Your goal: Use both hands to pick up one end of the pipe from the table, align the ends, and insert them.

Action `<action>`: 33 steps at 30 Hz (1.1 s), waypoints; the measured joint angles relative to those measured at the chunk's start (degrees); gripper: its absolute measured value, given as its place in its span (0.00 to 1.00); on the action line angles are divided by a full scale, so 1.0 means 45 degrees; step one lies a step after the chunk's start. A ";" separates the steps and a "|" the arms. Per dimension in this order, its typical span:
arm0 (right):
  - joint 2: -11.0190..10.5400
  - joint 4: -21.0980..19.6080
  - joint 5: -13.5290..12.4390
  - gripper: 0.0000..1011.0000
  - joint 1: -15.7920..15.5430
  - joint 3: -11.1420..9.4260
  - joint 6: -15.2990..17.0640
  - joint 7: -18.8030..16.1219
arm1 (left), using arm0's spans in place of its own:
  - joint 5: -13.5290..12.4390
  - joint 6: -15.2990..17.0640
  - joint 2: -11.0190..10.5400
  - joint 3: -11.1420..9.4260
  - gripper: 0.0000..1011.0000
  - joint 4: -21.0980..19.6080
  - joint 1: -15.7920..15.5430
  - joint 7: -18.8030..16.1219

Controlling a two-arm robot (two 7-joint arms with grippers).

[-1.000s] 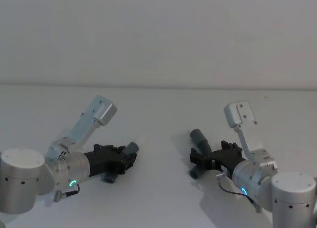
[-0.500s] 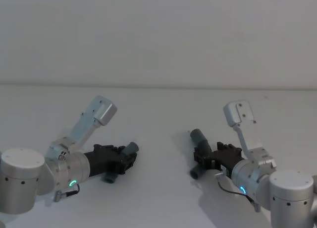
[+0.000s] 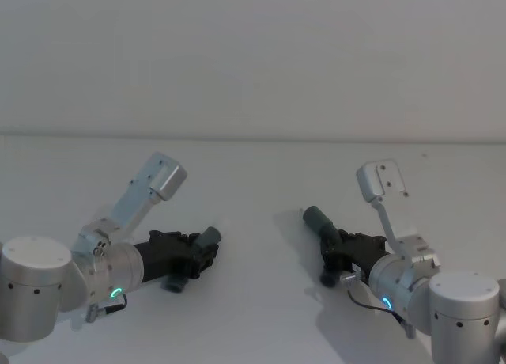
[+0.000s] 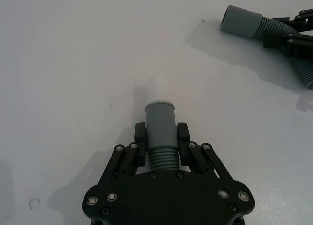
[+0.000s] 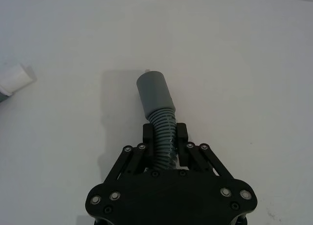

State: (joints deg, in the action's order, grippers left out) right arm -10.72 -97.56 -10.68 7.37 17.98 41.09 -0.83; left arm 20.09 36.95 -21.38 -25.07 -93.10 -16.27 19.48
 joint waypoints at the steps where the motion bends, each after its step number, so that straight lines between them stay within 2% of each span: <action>1: 0.0004 0.0002 0.0002 0.25 0.0003 -0.0002 0.0004 0.0002 | 0.0000 0.0000 0.0000 0.0000 0.35 0.0000 0.0000 0.0000; 7: 0.0013 0.0011 0.0003 0.19 0.0011 -0.0010 0.0016 0.0009 | 0.0000 0.0000 0.0000 0.0000 0.35 0.0000 0.0000 0.0000; 24: 0.0023 0.0011 0.0003 0.19 0.0001 -0.0025 0.0005 -0.0013 | 0.0000 0.0000 0.0000 0.0000 0.35 0.0000 0.0000 0.0000; 27: 0.0006 0.0005 -0.0017 0.19 -0.0045 -0.0072 -0.0144 -0.0089 | 0.0000 0.0000 0.0001 0.0000 0.35 0.0000 0.0000 0.0000; 33: -0.0073 -0.0049 -0.0228 0.19 -0.0215 -0.0336 -0.0933 -0.0480 | -0.0001 -0.0020 -0.0028 -0.0046 0.35 0.0018 -0.0044 0.0026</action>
State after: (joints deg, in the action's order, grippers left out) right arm -11.05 -97.78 -11.71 6.40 16.47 36.89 -2.99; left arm 20.08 36.86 -21.50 -25.28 -93.02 -16.47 19.59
